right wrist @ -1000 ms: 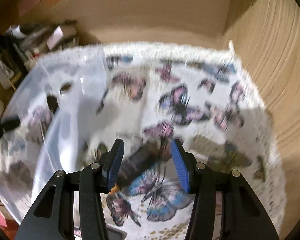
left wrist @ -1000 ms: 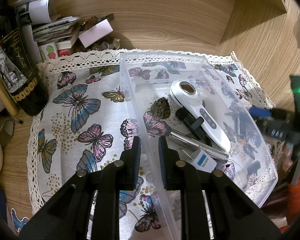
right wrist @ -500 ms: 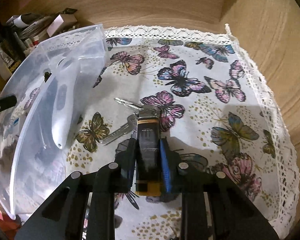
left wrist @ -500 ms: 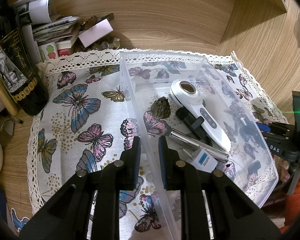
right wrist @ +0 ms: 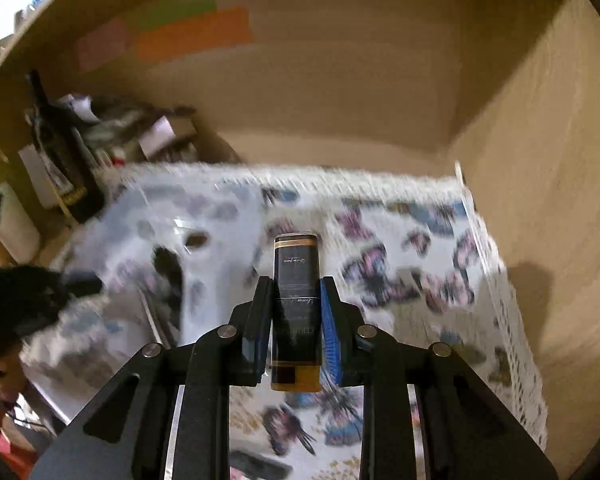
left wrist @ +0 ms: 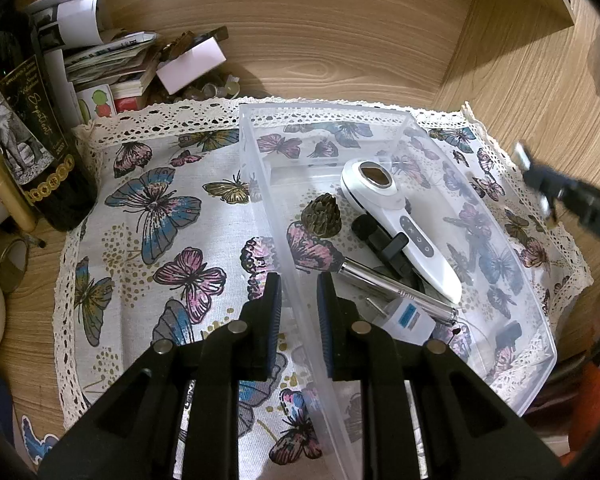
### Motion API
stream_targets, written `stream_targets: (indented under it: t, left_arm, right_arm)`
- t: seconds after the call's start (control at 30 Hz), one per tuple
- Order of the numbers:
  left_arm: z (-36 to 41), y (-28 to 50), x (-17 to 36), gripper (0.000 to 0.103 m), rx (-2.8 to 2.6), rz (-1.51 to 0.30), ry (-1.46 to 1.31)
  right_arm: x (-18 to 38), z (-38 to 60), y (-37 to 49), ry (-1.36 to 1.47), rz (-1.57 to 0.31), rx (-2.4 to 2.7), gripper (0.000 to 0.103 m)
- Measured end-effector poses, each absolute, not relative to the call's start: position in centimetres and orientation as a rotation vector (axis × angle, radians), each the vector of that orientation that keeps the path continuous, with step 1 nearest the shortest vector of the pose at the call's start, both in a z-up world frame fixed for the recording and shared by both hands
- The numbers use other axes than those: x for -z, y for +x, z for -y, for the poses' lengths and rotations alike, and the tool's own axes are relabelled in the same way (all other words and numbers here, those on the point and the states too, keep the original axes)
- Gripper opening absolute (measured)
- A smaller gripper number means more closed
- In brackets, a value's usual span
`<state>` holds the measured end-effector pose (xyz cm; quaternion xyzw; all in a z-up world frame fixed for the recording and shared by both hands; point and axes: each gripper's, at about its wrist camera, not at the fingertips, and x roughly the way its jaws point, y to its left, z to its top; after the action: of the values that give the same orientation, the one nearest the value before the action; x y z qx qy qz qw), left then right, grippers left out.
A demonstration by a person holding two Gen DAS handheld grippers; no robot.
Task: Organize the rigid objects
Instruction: 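Carry the black-and-orange cylinder into the clear box and release it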
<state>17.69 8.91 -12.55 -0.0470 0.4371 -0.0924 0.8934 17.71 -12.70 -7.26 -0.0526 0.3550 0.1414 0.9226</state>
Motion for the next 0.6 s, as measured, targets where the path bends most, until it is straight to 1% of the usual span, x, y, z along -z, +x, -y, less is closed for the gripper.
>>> stream_targets:
  t: [0.13, 0.27, 0.4, 0.6]
  left_arm:
    - [-8.9, 17.7, 12.6, 0.018, 0.192, -0.907, -0.098]
    - [-8.9, 17.7, 12.6, 0.018, 0.192, -0.907, -0.098]
    - [-8.9, 17.7, 12.6, 0.018, 0.192, -0.907, -0.098]
    - [-8.9, 17.7, 12.6, 0.018, 0.191, -0.907, -0.098]
  right_arm:
    - [5.3, 10.5, 17.8, -0.139, -0.664, -0.344, 0.021]
    - [4.9, 8.4, 17.6, -0.164, -0.648, -0.400, 0.021]
    - [5.8, 6.4, 17.8, -0.203, -0.671, -0.455, 0.021]
    - [8.4, 3.7, 18.5, -0.268, -0.759, -0.520, 0.021]
